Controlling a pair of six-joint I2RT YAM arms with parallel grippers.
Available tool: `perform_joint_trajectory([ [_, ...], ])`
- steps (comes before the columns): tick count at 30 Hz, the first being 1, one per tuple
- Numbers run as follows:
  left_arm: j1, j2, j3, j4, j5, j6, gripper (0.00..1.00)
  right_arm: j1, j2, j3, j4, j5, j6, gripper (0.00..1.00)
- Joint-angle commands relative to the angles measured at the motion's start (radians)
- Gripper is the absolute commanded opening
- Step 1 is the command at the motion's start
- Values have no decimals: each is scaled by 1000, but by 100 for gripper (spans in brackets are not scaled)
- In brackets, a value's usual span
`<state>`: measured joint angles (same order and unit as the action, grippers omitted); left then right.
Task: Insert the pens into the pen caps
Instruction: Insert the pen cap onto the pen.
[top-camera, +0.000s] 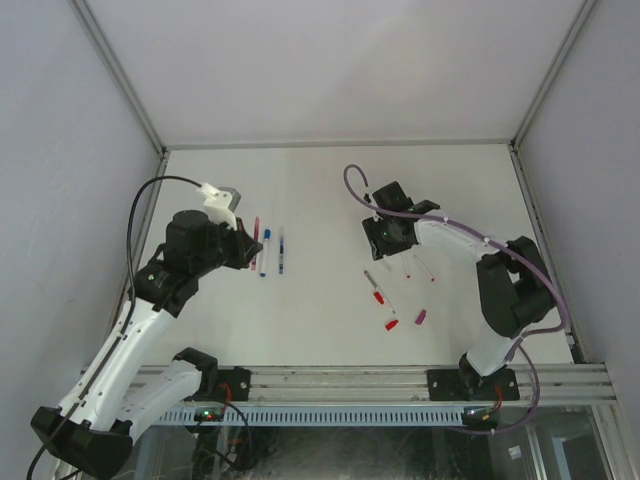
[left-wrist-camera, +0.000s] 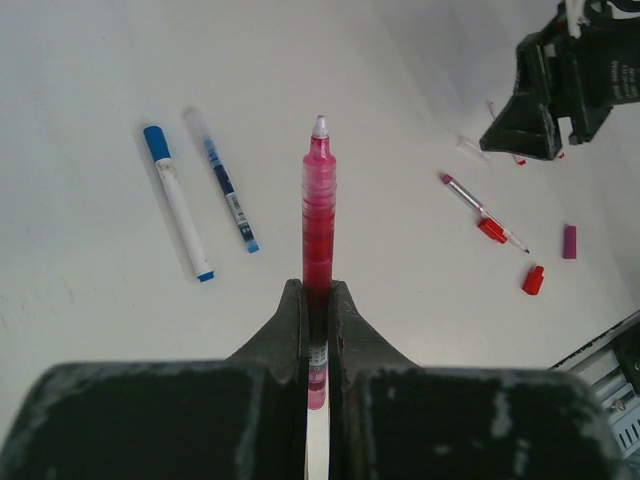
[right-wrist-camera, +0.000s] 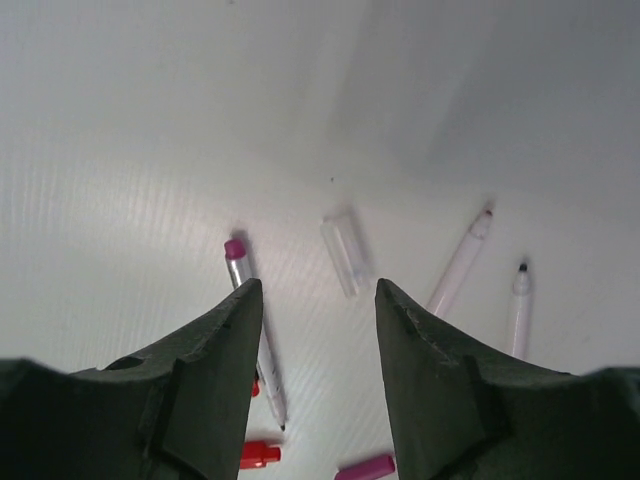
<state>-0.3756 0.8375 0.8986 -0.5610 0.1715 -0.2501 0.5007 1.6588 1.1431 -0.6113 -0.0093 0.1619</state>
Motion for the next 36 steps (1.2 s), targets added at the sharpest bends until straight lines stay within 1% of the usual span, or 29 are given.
perform_joint_trajectory([
  [1, 7, 12, -8, 42, 45, 20, 0, -21, 70, 85, -9, -20, -82, 48],
  [6, 7, 23, -7, 42, 60, 25, 0, -33, 132, 140, -38, -39, -104, 42],
  [17, 6, 35, -3, 41, 74, 26, 0, -35, 190, 150, -86, -56, -119, 41],
  [21, 6, 33, -4, 41, 69, 26, 0, -35, 203, 153, -91, -68, -120, 39],
  [36, 7, 23, -5, 42, 59, 24, 0, -33, 254, 162, -100, -25, -107, 31],
])
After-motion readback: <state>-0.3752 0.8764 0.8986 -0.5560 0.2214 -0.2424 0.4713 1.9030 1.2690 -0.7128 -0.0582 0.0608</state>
